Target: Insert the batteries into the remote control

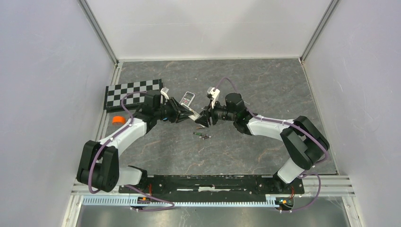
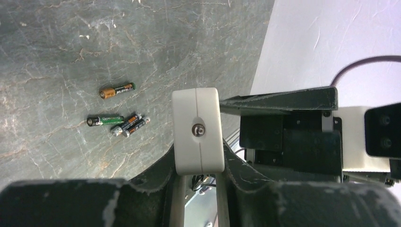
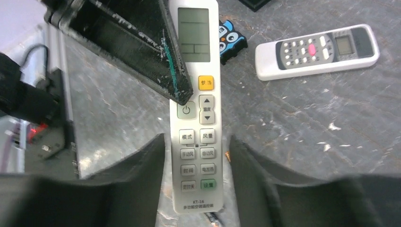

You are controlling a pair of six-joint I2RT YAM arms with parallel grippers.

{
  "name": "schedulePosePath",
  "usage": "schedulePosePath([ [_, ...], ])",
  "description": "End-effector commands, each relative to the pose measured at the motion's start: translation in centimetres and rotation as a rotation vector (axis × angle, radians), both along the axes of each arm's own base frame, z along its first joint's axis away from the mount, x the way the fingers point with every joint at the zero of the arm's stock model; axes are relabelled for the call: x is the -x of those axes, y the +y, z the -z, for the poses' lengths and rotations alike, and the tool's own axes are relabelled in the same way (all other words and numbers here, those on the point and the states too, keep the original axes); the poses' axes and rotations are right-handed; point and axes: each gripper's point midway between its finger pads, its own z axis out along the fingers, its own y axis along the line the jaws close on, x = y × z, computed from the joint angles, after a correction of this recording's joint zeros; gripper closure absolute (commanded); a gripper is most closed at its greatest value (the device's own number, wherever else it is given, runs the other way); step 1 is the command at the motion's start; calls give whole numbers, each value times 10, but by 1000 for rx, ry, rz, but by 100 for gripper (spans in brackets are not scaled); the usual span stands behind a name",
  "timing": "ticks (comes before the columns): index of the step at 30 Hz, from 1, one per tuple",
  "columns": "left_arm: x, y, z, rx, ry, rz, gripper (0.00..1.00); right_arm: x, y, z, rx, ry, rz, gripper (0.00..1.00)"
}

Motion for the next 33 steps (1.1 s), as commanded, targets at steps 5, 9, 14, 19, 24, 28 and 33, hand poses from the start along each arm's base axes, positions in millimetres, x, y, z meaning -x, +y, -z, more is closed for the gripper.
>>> schedulePosePath([
  [5, -6, 4, -17, 9, 153, -127, 98, 0, -15, -65, -5, -366, -9, 8],
  [9, -1, 5, -17, 44, 260, -176, 98, 17, -33, -87, -30, -591, 3, 2],
  [14, 6, 0, -29, 122, 360, -208, 98, 30, -45, -96, 66, -829, 35, 2],
  [19, 12, 2, -44, 156, 400, -242, 98, 45, -37, -87, 173, -960, -13, 3],
  [24, 20, 6, -51, 180, 426, -281, 98, 41, -31, -71, 266, -981, 27, 9],
  [28, 25, 10, -57, 195, 436, -305, 98, 25, -29, -72, 321, -962, 113, 23],
  [33, 29, 11, -61, 205, 443, -320, 98, 24, -20, -71, 357, -1005, 86, 32],
])
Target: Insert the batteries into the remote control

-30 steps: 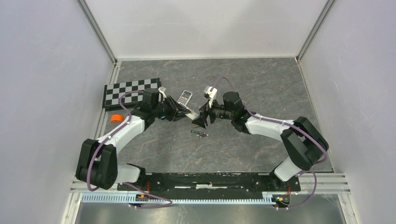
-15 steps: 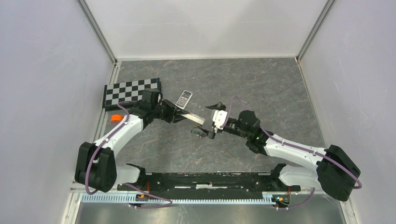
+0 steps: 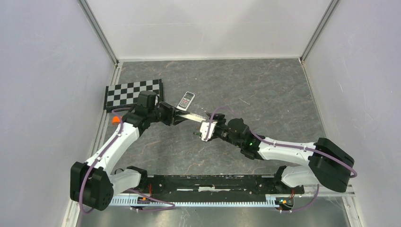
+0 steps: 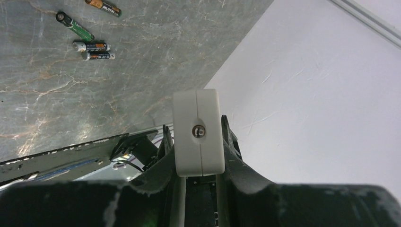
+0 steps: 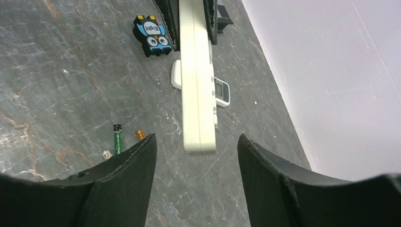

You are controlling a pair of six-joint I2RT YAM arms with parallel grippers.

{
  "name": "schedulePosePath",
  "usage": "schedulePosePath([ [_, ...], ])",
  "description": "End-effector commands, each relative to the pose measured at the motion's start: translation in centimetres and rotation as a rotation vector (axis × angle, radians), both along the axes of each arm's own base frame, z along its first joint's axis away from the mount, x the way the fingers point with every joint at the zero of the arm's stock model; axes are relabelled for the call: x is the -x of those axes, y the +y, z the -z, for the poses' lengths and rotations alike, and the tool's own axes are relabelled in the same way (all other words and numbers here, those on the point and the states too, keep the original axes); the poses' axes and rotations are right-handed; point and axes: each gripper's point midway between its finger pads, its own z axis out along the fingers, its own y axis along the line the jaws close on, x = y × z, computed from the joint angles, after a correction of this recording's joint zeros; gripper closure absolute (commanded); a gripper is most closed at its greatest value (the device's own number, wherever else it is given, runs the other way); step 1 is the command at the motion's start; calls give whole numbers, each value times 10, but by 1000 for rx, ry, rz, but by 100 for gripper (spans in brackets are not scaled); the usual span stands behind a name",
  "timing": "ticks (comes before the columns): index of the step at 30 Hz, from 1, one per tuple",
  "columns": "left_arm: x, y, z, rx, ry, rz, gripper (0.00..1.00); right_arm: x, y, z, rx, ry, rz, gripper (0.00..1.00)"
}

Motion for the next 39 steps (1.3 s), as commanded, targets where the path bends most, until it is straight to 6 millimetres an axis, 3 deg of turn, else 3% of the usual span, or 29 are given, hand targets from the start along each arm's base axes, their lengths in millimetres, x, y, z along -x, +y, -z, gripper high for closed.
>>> schedulePosePath([
  [1, 1, 0, -21, 48, 8, -38, 98, -12, 9, -33, -27, -99, 40, 34],
  [7, 4, 2, -19, 41, 18, -43, 98, -9, 15, -48, -85, -131, 16, 39],
  [12, 5, 2, -18, 40, 18, -42, 98, -7, 24, -47, -85, -126, -21, 39],
  [18, 8, 3, -19, 30, 14, -38, 98, -7, 28, -48, -90, -125, -23, 58],
  [21, 8, 4, -19, 27, 10, -36, 98, -8, 31, -49, -91, -119, -29, 76],
  [24, 7, 4, -21, 17, -10, -35, 76, -9, 33, -53, -101, -111, -27, 93],
  [27, 2, 7, -28, -16, -76, -28, 29, -8, 34, -61, -141, -92, -22, 97],
  [29, -4, 9, -34, -46, -139, -8, 6, -9, 32, -68, -177, -76, -8, 98],
  [30, -8, 9, -39, -66, -196, 15, 0, -10, 32, -73, -205, -58, 3, 99],
  [34, -20, 18, -54, -153, -357, 71, 0, -23, 21, -92, -369, 99, 90, 100],
  [39, -36, 29, -115, -268, -741, 106, 0, -46, 11, -109, -497, 377, 189, 100],
])
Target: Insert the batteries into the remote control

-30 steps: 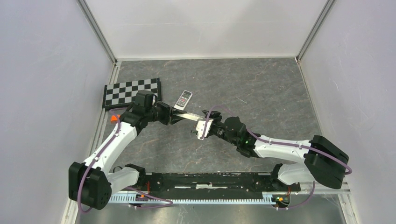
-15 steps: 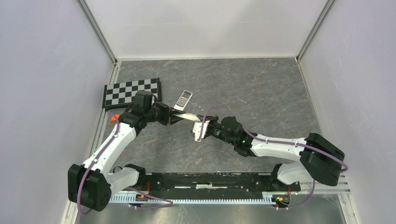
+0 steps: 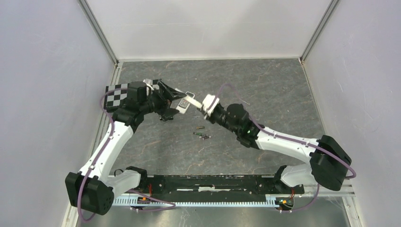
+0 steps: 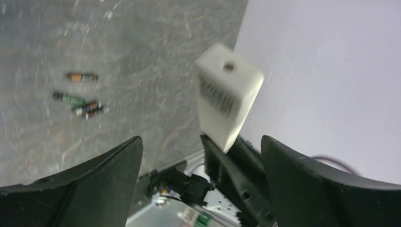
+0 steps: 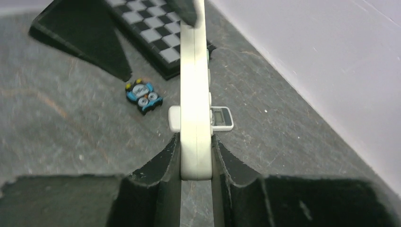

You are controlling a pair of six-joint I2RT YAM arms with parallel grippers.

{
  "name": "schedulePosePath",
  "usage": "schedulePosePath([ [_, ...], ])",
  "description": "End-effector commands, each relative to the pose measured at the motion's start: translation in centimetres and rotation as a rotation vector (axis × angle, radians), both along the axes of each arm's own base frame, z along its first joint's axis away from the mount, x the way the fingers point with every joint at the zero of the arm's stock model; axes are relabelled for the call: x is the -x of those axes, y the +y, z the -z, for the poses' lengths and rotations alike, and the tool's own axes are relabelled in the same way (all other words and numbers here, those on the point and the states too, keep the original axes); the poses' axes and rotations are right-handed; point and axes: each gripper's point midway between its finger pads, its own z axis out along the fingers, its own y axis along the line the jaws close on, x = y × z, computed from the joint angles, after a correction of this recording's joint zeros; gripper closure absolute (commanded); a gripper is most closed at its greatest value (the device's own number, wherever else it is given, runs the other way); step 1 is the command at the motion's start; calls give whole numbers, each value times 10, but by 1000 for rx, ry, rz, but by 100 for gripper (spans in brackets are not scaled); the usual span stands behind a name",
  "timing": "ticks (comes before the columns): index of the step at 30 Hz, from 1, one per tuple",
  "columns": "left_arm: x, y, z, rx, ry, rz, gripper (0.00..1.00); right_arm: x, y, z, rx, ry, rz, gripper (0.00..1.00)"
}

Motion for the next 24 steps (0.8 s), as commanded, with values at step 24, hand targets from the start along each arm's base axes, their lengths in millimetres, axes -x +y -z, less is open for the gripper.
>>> schedulePosePath([
  [24, 22, -26, -207, 193, -965, 297, 0, 36, -8, -208, -899, 951, -461, 100],
])
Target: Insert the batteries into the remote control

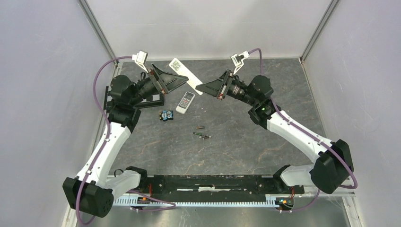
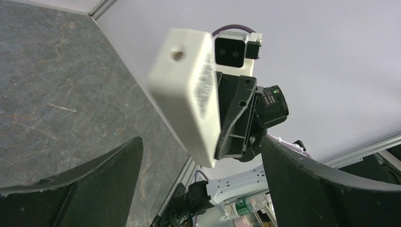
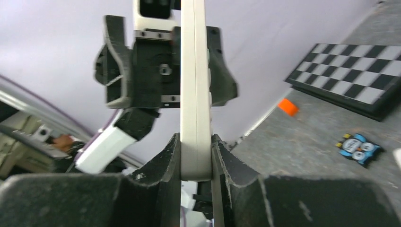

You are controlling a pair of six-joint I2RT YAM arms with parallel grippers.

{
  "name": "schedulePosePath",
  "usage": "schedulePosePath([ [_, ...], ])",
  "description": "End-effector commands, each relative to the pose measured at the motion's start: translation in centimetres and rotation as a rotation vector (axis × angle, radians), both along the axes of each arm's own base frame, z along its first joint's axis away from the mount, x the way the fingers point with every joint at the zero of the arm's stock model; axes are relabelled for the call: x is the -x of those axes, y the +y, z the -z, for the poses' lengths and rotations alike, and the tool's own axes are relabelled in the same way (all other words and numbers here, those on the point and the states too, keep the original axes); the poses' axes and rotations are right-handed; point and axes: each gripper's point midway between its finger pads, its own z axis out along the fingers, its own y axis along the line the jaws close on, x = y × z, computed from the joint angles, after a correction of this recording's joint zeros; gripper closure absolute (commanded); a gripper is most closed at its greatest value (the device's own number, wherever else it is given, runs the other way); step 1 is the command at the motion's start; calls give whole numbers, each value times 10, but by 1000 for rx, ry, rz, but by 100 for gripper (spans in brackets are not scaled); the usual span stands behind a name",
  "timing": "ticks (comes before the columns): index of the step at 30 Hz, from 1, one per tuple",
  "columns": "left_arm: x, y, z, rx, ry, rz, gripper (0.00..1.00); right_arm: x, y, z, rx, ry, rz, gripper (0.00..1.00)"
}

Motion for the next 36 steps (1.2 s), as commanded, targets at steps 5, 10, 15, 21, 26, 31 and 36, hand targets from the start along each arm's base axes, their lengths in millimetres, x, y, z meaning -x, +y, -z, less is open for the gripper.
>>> schedulePosePath([
  [5, 16, 6, -51, 105, -98, -14, 2, 32, -4, -52, -156, -13, -140, 100],
  [10, 17, 5, -54, 145, -78, 9, 20, 33, -1, -38, -120, 28, -162, 100],
  [15, 19, 0, -50, 164, -42, 51, 36, 35, 2, -32, -109, 48, -192, 100],
  [21, 18, -5, -50, 162, -31, 89, 59, 34, 7, -23, -51, 64, -212, 100],
  [26, 18, -4, -41, 142, -29, 74, 97, 26, 7, -16, -13, 22, -170, 83],
  [31, 12, 0, -44, 154, -37, 20, 98, 13, -10, -18, -4, -87, -1, 17],
  [36, 3, 3, -48, 182, -42, -24, 98, 1, -19, -25, -39, -68, 100, 2],
])
